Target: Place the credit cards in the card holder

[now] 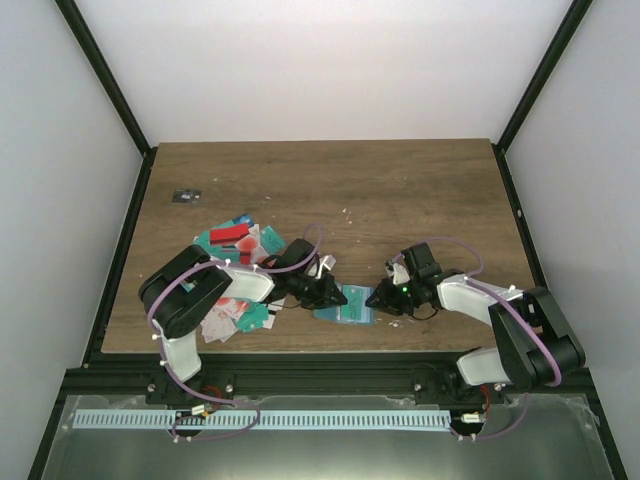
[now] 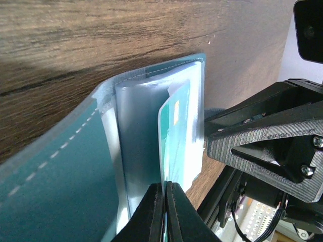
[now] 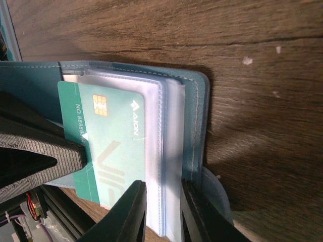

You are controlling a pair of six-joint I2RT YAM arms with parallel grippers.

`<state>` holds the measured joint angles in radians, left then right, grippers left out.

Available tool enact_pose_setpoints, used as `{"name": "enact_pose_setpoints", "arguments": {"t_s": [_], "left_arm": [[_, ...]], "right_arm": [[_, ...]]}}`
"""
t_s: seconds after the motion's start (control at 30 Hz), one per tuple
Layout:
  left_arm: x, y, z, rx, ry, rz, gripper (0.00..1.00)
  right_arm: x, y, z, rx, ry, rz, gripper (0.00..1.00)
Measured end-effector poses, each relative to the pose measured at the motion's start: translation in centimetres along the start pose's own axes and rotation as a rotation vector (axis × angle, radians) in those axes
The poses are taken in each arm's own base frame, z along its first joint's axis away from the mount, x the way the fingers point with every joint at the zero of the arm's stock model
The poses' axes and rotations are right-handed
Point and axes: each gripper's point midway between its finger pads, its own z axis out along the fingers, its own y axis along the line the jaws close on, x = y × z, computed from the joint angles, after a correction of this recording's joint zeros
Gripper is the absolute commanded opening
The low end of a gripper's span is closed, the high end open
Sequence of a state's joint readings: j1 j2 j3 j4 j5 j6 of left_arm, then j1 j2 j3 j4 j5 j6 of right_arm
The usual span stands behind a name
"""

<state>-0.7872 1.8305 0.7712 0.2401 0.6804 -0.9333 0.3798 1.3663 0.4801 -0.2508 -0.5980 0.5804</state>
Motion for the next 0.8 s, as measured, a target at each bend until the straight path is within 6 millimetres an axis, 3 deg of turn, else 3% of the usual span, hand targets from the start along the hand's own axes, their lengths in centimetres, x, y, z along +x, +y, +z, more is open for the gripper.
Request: {"name": "enact_pose_setpoints", "arguments": {"t_s": [0.43,0.6,0.8], "left_arm": [[0.01,-0.33,0.68,-0.016,0.003,-0.025,0.05],[0.02,-0.49,0.82,-0.038,0.009,-0.031,0.13],[0.02,-0.59,0.81,-0.097,0.019,-0.022,0.29]], "right_arm": [[0.04,0.04,0.01,-0.003,0.002,0.000,0.22],[0.05,0.04,0.01,-0.003,0.003,0.001,0.22],[0.01,0.04,-0.04,-0.001,0.000,0.004,0.23]]}}
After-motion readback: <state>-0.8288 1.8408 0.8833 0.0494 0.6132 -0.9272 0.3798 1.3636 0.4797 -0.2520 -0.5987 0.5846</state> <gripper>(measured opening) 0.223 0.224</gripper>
